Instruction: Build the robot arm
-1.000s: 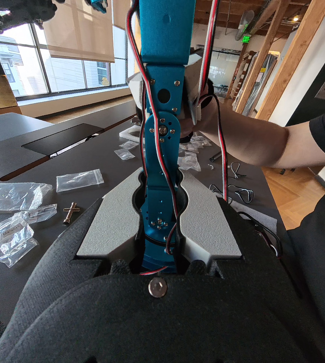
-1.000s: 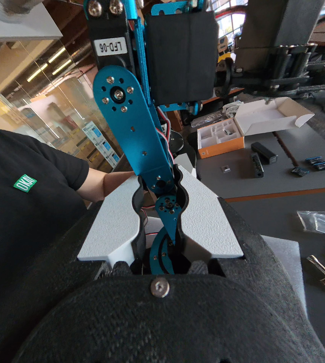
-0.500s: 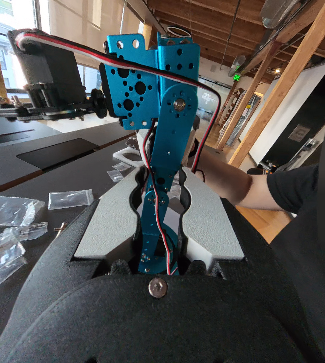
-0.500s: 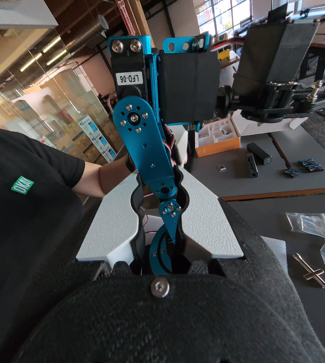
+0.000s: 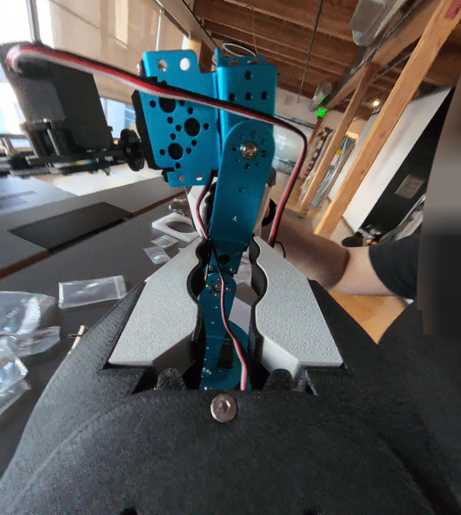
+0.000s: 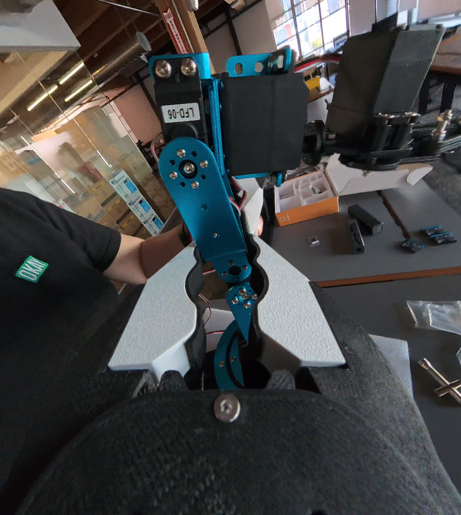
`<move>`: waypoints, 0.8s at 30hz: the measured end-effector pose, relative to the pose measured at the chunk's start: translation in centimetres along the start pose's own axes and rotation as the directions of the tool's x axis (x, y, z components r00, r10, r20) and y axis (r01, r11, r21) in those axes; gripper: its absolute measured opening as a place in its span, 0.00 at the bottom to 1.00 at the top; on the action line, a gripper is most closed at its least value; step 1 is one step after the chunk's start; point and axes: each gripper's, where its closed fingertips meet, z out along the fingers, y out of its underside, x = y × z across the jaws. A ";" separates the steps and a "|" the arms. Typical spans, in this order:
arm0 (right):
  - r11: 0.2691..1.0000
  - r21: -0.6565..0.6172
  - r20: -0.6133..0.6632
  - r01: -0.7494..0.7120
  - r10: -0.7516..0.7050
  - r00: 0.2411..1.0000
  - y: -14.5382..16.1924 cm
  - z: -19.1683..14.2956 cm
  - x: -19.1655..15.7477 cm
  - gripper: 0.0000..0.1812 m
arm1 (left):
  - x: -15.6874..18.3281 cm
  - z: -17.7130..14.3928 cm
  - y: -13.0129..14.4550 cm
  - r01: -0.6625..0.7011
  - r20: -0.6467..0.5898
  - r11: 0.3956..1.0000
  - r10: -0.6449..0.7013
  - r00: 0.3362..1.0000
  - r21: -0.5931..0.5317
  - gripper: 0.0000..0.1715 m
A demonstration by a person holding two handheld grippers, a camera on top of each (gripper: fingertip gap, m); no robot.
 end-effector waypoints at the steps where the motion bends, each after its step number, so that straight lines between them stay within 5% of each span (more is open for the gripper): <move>1: 1.000 0.005 0.004 0.016 -0.016 1.000 0.0 0.0 -0.1 0.15 | 0.1 0.0 0.0 -0.035 0.008 0.999 0.035 0.999 -0.002 0.15; 12: 0.973 0.059 0.002 0.225 -0.225 0.974 -0.1 -0.1 -0.7 0.15 | 0.2 -0.1 0.3 -0.256 0.047 0.966 0.257 0.965 -0.027 0.14; 24: 0.998 0.018 0.004 -0.054 0.054 0.999 0.0 0.0 0.2 0.15 | -0.3 -0.1 0.1 0.165 -0.020 0.986 -0.165 0.986 0.013 0.16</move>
